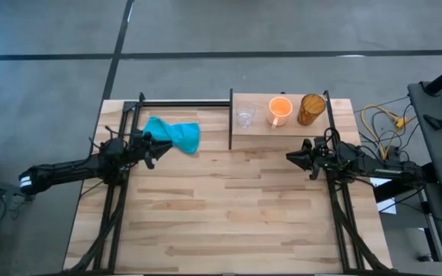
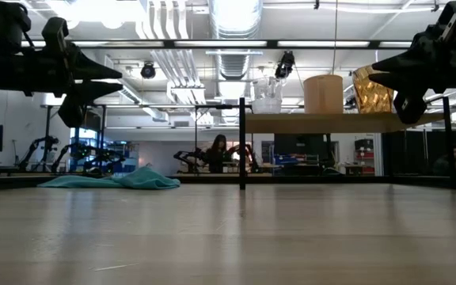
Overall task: Stack small to large cups/mugs on shelf
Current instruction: Return to Home Position
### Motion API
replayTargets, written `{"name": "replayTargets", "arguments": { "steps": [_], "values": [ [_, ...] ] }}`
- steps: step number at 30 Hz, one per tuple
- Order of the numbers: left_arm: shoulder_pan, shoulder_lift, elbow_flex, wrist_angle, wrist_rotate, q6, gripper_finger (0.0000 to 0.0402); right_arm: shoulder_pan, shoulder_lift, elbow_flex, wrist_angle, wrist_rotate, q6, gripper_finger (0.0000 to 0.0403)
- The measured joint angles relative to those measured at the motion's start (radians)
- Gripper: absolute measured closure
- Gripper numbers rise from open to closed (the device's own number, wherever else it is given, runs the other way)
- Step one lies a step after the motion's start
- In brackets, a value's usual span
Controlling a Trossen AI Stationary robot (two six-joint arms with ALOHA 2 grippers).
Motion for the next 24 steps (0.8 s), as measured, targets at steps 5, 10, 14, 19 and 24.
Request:
{"name": "replayTargets", "arguments": {
  "steps": [5, 10, 14, 19, 24],
  "values": [
    [0.0, -0.002, 0.0, 0.0, 0.0, 0.0, 0.0306, 0.0, 0.0, 0.0, 0.0, 0.002, 0.0, 0.0326],
    [0.0, -0.037, 0.0, 0.0, -0.001, 0.0, 0.0306, 0.0, 0.0, 0.0, 0.0, 0.002, 0.0, 0.0326],
    [0.0, -0.104, 0.0, 0.0, -0.001, 0.0, 0.0306, 0.0, 0.0, 0.0, 0.0, 0.002, 0.0, 0.0326],
    [0.0, -0.184, 0.0, 0.0, -0.002, 0.0, 0.0306, 0.0, 0.0, 0.0, 0.0, 0.002, 0.0, 0.0326],
    [0.0, -0.25, 0.0, 0.0, -0.002, 0.0, 0.0306, 0.0, 0.0, 0.0, 0.0, 0.002, 0.0, 0.0326]
  ]
}}
